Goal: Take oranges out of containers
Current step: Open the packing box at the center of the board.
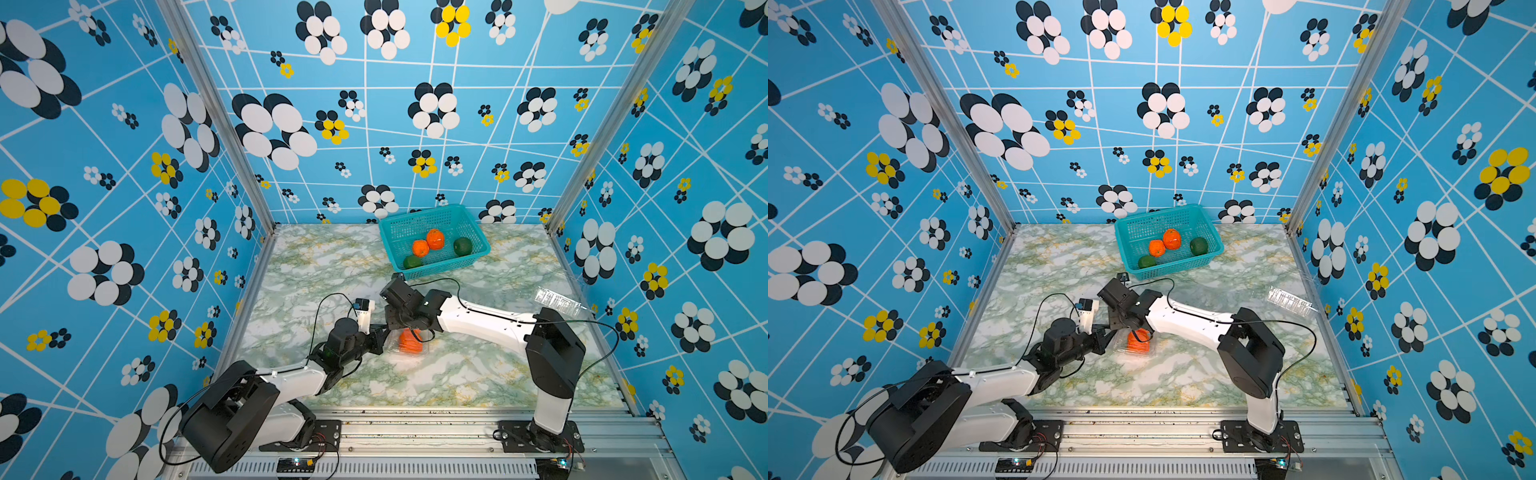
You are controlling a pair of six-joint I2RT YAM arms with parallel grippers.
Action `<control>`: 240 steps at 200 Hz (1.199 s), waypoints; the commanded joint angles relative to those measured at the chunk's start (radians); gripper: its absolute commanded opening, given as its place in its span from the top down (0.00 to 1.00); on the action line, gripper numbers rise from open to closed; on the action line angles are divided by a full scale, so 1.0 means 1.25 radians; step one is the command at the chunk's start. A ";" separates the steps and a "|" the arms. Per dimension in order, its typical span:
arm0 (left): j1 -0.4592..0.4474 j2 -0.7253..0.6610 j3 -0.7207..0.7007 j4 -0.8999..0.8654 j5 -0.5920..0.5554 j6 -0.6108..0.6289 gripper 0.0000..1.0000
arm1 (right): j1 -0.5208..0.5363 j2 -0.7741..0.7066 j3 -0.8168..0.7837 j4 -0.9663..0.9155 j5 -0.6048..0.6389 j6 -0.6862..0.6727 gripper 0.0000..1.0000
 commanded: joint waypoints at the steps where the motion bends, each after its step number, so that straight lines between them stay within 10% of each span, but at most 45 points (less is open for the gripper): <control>1: 0.003 -0.076 0.018 0.144 0.018 0.036 1.00 | 0.004 -0.001 -0.037 -0.044 -0.014 0.016 0.59; 135: 0.002 -0.178 0.028 0.063 -0.016 0.035 1.00 | 0.004 -0.050 -0.061 -0.078 0.031 0.009 0.75; 240: 0.001 -0.159 0.041 0.017 -0.041 0.029 1.00 | 0.003 -0.093 -0.130 -0.012 0.022 0.027 0.67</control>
